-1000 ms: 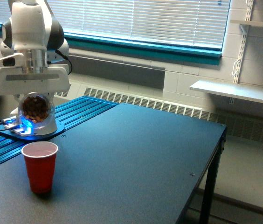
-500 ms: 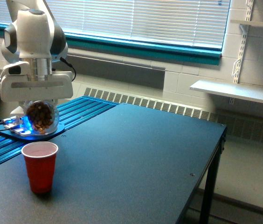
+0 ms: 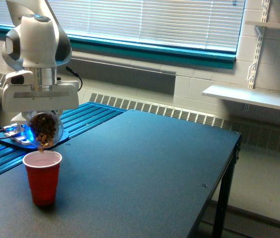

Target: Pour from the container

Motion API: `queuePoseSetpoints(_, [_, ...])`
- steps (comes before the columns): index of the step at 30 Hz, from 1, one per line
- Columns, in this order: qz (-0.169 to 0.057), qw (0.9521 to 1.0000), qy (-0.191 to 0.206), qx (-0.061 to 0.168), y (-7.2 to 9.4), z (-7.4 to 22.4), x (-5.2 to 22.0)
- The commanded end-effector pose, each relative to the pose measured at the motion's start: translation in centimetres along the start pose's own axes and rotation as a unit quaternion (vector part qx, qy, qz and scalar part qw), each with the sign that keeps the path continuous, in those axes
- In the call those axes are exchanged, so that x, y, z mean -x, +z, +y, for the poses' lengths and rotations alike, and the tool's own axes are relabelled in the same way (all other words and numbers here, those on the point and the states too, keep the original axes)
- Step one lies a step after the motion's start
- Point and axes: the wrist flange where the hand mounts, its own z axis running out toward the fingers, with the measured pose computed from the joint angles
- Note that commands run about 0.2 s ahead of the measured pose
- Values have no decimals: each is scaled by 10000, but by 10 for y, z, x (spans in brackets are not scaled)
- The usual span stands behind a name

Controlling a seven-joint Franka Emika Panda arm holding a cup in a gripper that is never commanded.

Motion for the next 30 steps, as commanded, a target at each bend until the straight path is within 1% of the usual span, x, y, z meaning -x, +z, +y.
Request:
queuePoseSetpoints(1, [-78,9999,50,40,8,-5,10])
queuePoseSetpoints(14, [27,9999,133,-50,2,-17,-4])
queuePoseSetpoints(24, [7,9997,222,43,5,-13,-10])
queuePoseSetpoints(30, [35,9996,270,35,3,-13,-15])
